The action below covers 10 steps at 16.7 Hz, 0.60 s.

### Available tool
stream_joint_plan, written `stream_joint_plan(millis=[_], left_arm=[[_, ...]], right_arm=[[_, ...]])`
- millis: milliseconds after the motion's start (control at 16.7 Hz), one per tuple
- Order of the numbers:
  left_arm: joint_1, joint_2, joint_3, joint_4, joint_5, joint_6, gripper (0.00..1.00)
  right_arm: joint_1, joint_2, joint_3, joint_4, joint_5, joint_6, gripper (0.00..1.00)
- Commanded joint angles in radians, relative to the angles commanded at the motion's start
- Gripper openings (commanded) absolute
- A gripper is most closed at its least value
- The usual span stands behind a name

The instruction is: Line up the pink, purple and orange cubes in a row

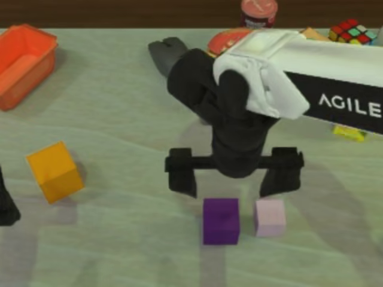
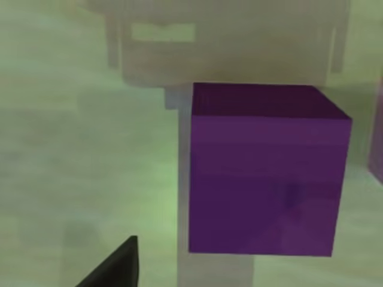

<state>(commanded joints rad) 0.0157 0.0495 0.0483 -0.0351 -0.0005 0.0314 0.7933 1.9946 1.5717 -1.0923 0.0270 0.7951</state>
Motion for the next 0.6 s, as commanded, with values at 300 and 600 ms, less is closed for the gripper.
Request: stream_joint_plan(millis=[300,600], left_arm=[[-0.023,0.256,0.22,-0.16,0.001,0.14,1.0],[-0.055,0.712,0.53,-0.398,0.002,0.342,1.0]], right_arm=[[-0.11,-0.276,-0.231,0.134,0.043,-0.138,1.0],[-0.282,-0.676,-0.602,0.33,0.077,-0.332,1.0]])
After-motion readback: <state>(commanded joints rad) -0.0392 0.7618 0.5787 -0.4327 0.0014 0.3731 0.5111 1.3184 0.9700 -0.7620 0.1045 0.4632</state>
